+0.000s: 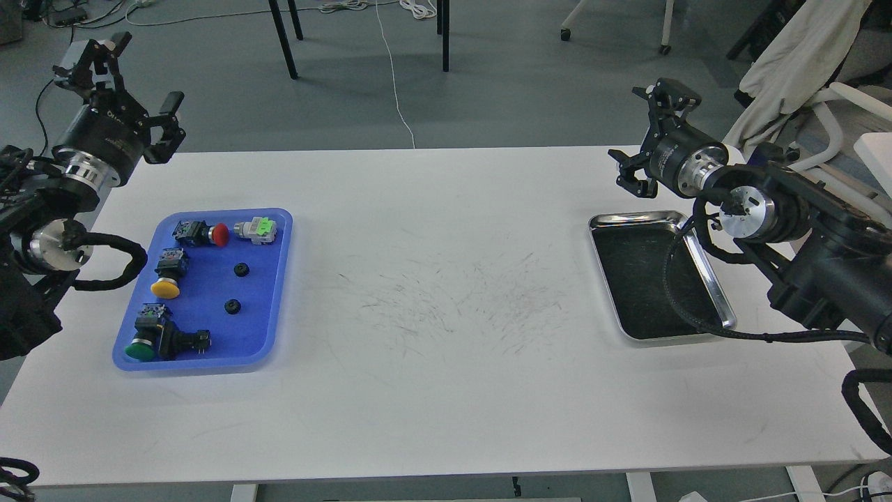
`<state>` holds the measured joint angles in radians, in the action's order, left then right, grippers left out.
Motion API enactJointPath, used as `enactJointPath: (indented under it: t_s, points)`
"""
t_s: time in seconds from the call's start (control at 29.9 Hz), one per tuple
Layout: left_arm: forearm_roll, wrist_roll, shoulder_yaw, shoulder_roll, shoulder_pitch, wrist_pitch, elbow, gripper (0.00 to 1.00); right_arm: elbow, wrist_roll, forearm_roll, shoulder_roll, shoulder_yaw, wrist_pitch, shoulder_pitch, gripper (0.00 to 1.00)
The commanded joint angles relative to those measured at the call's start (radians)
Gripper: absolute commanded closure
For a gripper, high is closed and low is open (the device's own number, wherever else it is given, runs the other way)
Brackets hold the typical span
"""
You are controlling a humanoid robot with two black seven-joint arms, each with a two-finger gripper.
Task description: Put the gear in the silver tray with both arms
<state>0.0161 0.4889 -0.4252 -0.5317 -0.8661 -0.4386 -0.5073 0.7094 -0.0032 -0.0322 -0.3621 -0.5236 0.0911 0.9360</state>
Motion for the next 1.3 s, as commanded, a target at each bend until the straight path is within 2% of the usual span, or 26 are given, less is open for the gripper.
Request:
enactJointPath:
  t_s: [0.0, 0.1, 0.17, 0.4, 0.54, 0.6, 0.7, 0.77, 1.27]
  points:
    - [-0.008, 0.000, 0.003, -0.005, 0.002, -0.002, 0.001, 0.01, 0.001, 0.000, 0.000, 0.000, 0.000, 0.001, 0.000, 0.02]
    - [-0.060, 0.000, 0.011, -0.005, 0.001, -0.014, 0.003, 0.01, 0.001, 0.000, 0.000, 0.000, 0.000, -0.001, 0.000, 0.02]
    - [-0.062, 0.000, -0.001, -0.019, 0.002, -0.050, 0.000, 0.01, 0.002, 0.000, 0.000, 0.002, 0.000, -0.001, 0.000, 0.02]
    - [-0.076, 0.000, 0.016, -0.025, 0.002, -0.050, 0.082, 0.01, 0.002, 0.000, 0.000, 0.000, 0.000, -0.001, 0.000, 0.02]
    - [-0.082, 0.000, 0.020, 0.001, 0.010, -0.050, 0.086, 0.01, 0.004, -0.001, 0.000, 0.000, 0.000, -0.001, -0.002, 0.01]
    - [-0.082, 0.000, 0.054, 0.004, 0.010, -0.050, 0.063, 0.01, 0.002, -0.004, -0.002, 0.000, 0.004, -0.001, -0.005, 0.01]
    - [-0.081, 0.000, 0.202, -0.007, -0.002, -0.050, 0.061, 0.01, 0.005, -0.012, -0.008, -0.001, 0.053, -0.001, -0.005, 0.01]
    - [-0.070, 0.000, 0.252, -0.007, -0.008, -0.050, 0.058, 0.01, 0.005, -0.012, -0.008, -0.001, 0.060, -0.002, -0.005, 0.01]
    - [-0.059, 0.000, 0.249, -0.004, -0.022, -0.050, 0.055, 0.01, 0.007, -0.012, -0.009, 0.002, 0.062, -0.016, -0.003, 0.01]
